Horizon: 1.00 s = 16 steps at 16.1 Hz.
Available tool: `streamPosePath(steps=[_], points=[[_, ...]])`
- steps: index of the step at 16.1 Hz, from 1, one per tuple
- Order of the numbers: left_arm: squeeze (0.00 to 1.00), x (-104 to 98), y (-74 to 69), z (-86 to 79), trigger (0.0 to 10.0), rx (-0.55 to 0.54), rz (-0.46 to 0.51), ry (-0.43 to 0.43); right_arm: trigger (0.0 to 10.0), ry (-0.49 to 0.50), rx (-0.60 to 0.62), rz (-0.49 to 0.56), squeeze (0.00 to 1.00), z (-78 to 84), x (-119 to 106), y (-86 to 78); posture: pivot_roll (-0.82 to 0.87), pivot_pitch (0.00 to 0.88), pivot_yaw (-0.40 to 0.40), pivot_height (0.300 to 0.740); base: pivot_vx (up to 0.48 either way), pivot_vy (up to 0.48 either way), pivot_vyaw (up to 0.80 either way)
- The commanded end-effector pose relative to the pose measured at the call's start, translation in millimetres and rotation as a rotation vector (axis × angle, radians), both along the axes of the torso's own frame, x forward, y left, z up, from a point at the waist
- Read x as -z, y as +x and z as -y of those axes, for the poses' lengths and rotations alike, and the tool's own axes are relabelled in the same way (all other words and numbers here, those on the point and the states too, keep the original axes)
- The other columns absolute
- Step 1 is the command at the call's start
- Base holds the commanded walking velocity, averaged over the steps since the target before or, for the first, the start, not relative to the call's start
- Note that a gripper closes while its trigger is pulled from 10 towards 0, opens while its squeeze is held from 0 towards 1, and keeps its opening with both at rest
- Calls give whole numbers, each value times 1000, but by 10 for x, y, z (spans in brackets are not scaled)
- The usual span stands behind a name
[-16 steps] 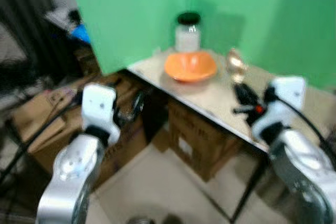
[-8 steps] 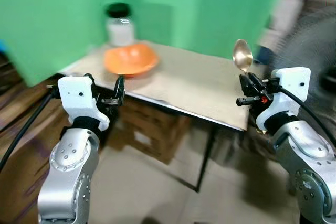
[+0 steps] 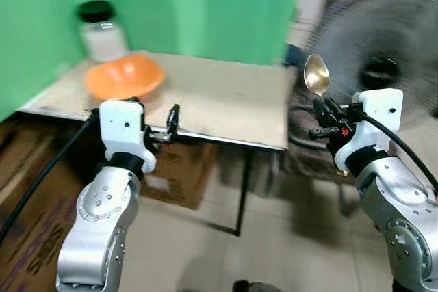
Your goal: Setting the table
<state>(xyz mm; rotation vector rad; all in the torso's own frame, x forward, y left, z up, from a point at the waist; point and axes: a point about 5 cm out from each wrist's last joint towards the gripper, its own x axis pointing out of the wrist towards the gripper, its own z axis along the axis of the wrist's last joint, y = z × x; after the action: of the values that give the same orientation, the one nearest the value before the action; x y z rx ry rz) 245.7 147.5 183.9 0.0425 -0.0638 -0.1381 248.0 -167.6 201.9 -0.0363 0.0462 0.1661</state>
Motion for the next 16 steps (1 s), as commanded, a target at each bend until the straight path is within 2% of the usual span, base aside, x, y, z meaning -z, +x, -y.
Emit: streamPosePath(steps=[1,12,16], points=[[0,10,12,17,10000,15,-14,10,10000,-15,14,31,0,36,-56,42,2,0,-18,740,0,0,-800],[0,68,23,14,10000,36,-55,2,10000,-46,73,17,0,89,-15,-13,-27,0,8,740,0,0,-800],[0,95,6,39,10000,45,-89,-46,10000,-54,83,10,0,91,-11,-20,-34,0,9,740,0,0,-800]])
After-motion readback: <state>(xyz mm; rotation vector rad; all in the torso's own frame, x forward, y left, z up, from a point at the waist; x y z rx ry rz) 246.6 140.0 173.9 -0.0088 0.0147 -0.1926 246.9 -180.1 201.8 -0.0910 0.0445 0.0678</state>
